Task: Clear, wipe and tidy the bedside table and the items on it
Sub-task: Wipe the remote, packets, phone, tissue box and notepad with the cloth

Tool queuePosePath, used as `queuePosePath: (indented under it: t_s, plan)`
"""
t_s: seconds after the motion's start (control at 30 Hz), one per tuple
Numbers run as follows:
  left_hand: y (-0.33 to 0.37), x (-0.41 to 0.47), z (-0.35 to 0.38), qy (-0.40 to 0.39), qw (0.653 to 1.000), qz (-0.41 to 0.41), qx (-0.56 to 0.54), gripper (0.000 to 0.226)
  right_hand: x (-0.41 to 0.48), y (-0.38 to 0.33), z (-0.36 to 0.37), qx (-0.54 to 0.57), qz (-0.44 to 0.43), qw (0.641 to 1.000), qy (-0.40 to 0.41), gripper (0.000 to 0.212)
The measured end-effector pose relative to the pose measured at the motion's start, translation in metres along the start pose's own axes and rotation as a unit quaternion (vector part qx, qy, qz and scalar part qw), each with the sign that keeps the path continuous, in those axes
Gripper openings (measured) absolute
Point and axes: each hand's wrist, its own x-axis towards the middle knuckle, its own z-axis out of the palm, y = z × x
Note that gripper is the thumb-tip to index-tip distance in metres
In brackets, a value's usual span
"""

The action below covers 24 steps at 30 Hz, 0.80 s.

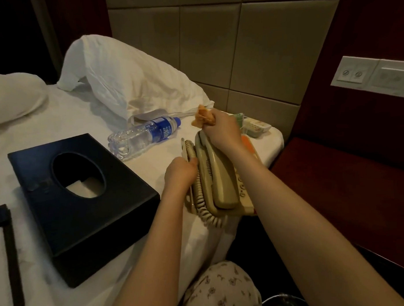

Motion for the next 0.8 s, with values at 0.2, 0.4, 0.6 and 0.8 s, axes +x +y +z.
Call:
queuePosePath:
  t_s: [0.2,0.4,0.6,0.8]
  plan:
    - [0.000,0.004,0.001,0.015,0.998,-0.003,0.067,0.052,-0.002,0.006,-0.001,0.020,-0.010,1.000,0.003,0.012]
    - [-0.004,0.010,0.007,0.002,1.000,-0.020,0.012,0.058,-0.016,0.011,-0.004,-0.001,-0.054,0.998,-0.034,0.018]
    - [-0.005,0.007,0.008,0.011,1.000,-0.027,0.009,0.057,-0.053,0.023,-0.007,0.007,-0.114,0.993,-0.043,0.032]
    - [-0.008,0.004,0.007,0.003,1.000,-0.010,-0.008,0.059,-0.094,0.033,-0.013,0.020,-0.128,0.991,-0.037,0.043]
